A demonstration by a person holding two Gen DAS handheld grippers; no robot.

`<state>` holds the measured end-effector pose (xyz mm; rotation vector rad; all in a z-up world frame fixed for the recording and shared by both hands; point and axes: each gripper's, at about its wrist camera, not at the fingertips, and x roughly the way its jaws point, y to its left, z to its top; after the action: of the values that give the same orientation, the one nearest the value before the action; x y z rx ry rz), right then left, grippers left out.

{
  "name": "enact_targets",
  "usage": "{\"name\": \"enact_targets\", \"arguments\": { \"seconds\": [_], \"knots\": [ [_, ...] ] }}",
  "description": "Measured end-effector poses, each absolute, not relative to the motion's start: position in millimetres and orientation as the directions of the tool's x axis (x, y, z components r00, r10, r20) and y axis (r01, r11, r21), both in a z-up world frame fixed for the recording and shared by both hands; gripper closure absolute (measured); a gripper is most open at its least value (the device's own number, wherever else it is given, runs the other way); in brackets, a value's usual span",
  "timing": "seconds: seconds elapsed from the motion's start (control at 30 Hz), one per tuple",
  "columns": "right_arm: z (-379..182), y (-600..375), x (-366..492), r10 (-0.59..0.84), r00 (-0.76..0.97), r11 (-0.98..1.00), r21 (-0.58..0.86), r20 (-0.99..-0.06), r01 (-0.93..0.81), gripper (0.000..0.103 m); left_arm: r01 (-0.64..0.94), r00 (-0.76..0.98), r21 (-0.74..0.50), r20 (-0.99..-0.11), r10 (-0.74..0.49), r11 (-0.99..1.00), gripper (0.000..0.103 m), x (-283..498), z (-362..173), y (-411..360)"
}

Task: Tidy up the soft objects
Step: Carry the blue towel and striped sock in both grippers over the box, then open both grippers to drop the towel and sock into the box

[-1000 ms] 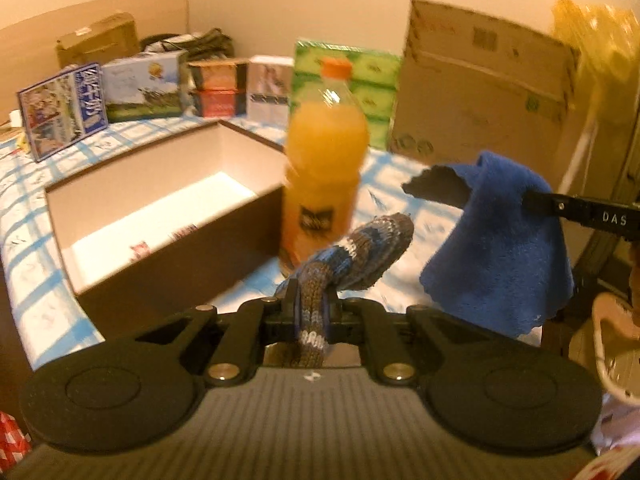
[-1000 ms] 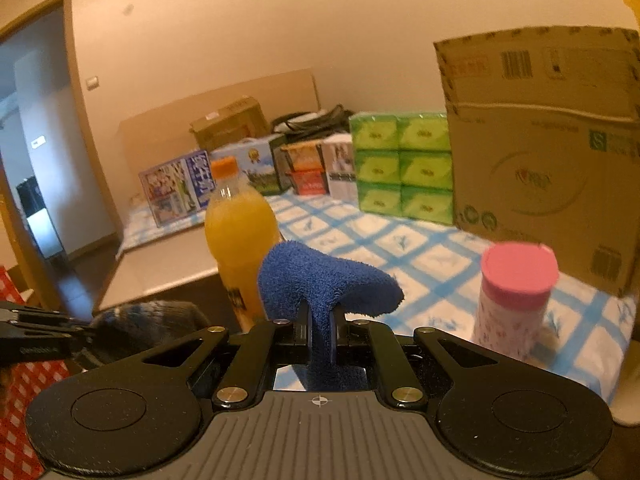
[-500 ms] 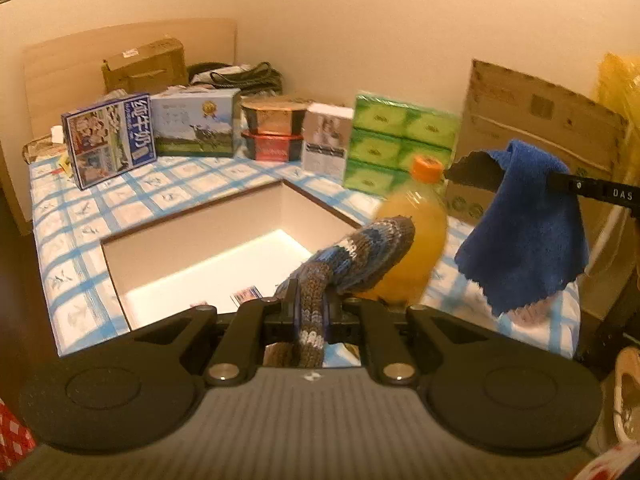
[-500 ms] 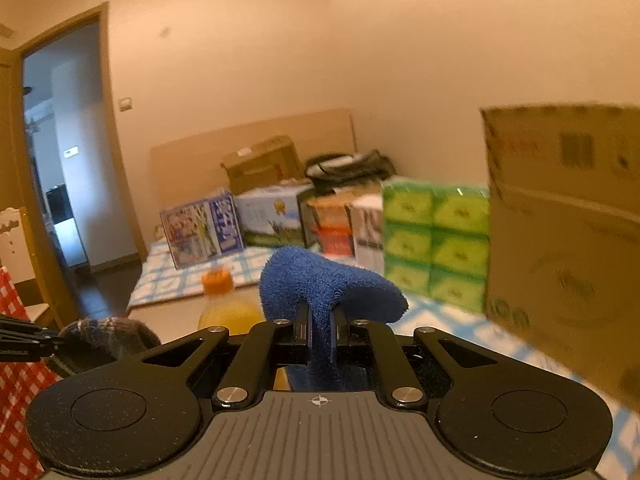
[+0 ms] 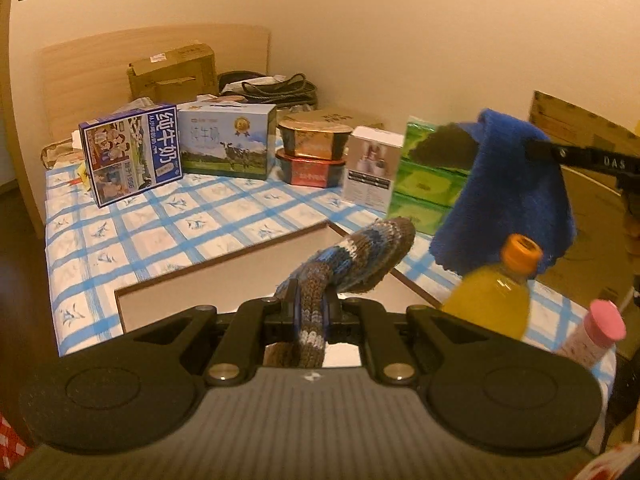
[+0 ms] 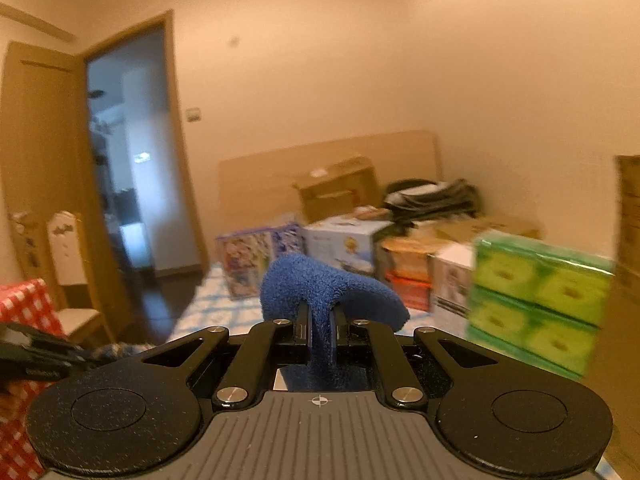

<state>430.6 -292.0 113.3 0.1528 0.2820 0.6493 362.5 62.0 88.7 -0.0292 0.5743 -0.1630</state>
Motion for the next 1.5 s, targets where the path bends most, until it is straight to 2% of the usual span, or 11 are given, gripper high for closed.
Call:
{"name": "enact_targets", "arguments": {
  "seconds": [0.27,0.47,0.53,0.57,0.6,0.73,0.93,1.07,1.17,1.27,1.5],
  "knots": [
    [110,-249,507,0.775,0.610,0.630,0.278,-0.165,-0.725,0.095,0.114,0.823,-0.062,-0.554,-0.129,0.992,0.093,406,72,72],
    [76,-214,556,0.862,0.430,0.500,0.311,-0.268,-0.808,0.094,0.096,0.806,-0.065,-0.580,-0.116,0.993,0.093,425,49,83],
    [61,-203,571,0.875,0.374,0.469,0.349,-0.306,-0.812,0.082,0.091,0.795,-0.070,-0.595,-0.115,0.993,0.093,428,39,87],
    [54,-201,576,0.876,0.372,0.469,0.366,-0.305,-0.804,0.064,0.089,0.790,-0.071,-0.603,-0.114,0.994,0.093,430,35,88],
    [49,-200,580,0.880,0.366,0.465,0.387,-0.303,-0.796,0.050,0.087,0.784,-0.072,-0.611,-0.113,0.994,0.093,431,30,88],
    [35,-203,597,0.880,0.370,0.471,0.436,-0.299,-0.767,0.049,0.090,0.767,-0.082,-0.630,-0.122,0.993,0.093,434,19,89],
    [23,-202,586,0.823,0.368,0.538,0.385,-0.433,-0.750,0.049,0.097,0.756,-0.097,-0.640,-0.137,0.991,0.093,441,13,82],
    [13,-207,584,0.808,0.374,0.558,0.386,-0.456,-0.734,0.049,0.093,0.757,-0.096,-0.639,-0.133,0.991,0.093,451,12,78],
    [11,-210,583,0.804,0.373,0.564,0.396,-0.463,-0.724,0.049,0.059,0.761,-0.098,-0.640,-0.108,0.993,0.087,459,12,79],
    [9,-211,584,0.796,0.378,0.576,0.401,-0.473,-0.712,0.049,0.011,0.771,-0.075,-0.634,-0.057,0.997,0.066,463,14,82],
    [6,-217,580,0.759,0.412,0.626,0.391,-0.505,-0.675,0.049,-0.019,0.763,-0.086,-0.645,-0.040,0.996,0.064,454,17,94]
  ]
}}
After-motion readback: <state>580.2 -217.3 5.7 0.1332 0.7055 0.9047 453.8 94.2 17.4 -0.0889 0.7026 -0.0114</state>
